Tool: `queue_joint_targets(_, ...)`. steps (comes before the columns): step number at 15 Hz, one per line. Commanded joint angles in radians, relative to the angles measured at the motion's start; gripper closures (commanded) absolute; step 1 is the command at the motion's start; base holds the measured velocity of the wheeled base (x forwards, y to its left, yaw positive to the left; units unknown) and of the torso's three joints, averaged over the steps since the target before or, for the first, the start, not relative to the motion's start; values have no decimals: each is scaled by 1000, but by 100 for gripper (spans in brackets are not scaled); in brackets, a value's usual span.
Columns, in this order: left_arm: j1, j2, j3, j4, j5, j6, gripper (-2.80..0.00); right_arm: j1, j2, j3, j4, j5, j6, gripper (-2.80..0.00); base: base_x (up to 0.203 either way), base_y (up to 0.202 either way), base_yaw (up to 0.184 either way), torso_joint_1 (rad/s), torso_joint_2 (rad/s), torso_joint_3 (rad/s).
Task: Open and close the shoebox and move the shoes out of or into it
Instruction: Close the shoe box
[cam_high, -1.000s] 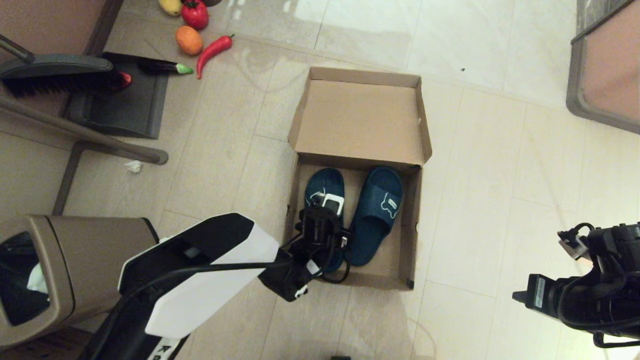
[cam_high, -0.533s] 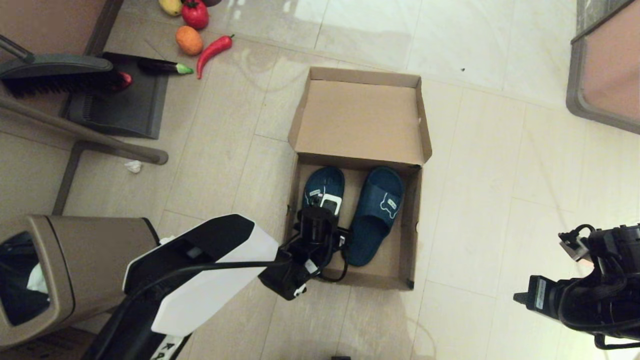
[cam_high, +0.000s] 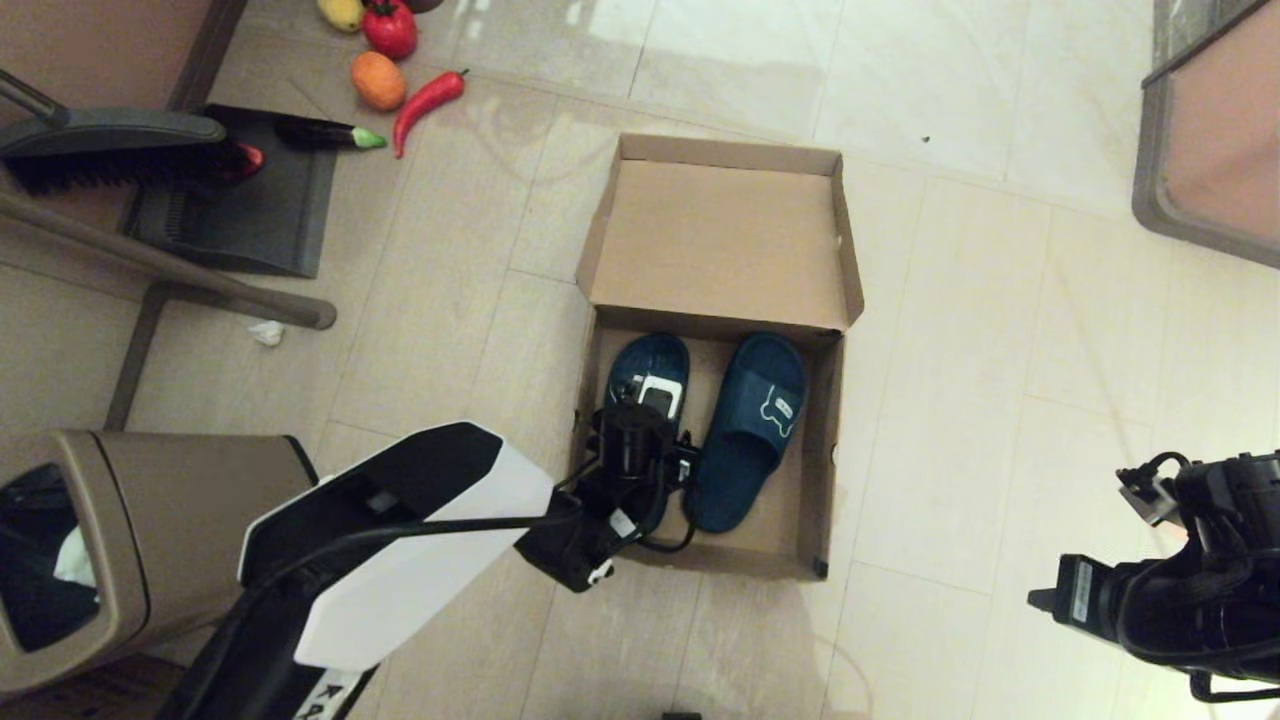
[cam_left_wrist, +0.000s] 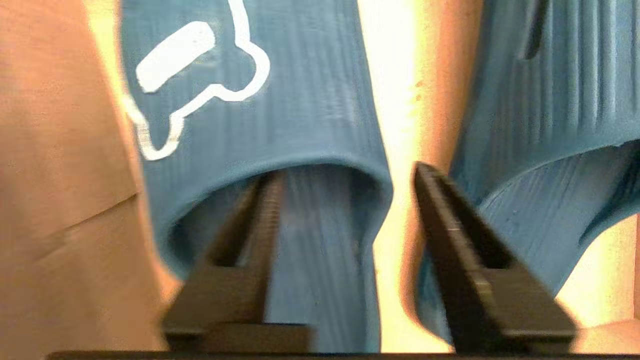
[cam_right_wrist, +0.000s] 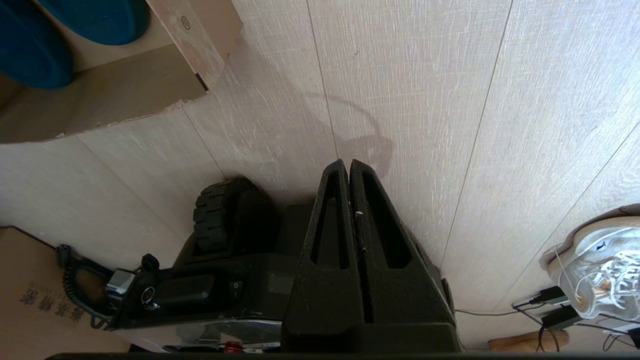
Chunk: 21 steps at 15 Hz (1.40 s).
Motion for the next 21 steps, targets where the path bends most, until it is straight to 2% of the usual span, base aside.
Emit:
queue_joint_targets(1, -2, -48, 57, -4, 9, 1, 0, 2, 1, -1, -2, 1, 0, 0, 0, 0, 0, 0, 0, 0)
queue_joint_targets(4, -4, -97, 97, -10, 44, -2, 0, 2, -4, -4, -2, -4, -3, 0, 0, 0, 0, 0, 0, 0)
queue_joint_targets(9, -16, -222, 270, -29, 50, -10, 0, 12, -1, -3, -2, -2, -6, 0, 0, 0, 0, 0, 0, 0)
queue_joint_targets(17, -22, -177, 249, -31, 46, -9, 0, 12, -6, -4, -2, -5, -5, 0, 0, 0, 0, 0, 0, 0)
queue_joint_targets(20, -20, -128, 190, -28, 45, -9, 0, 11, -6, 6, -2, -5, -1, 0, 0, 0, 0, 0, 0, 0)
queue_joint_targets(21, -20, -111, 156, -26, 45, -10, -280, 12, -6, 7, -2, -5, -3, 0, 0, 0, 0, 0, 0, 0)
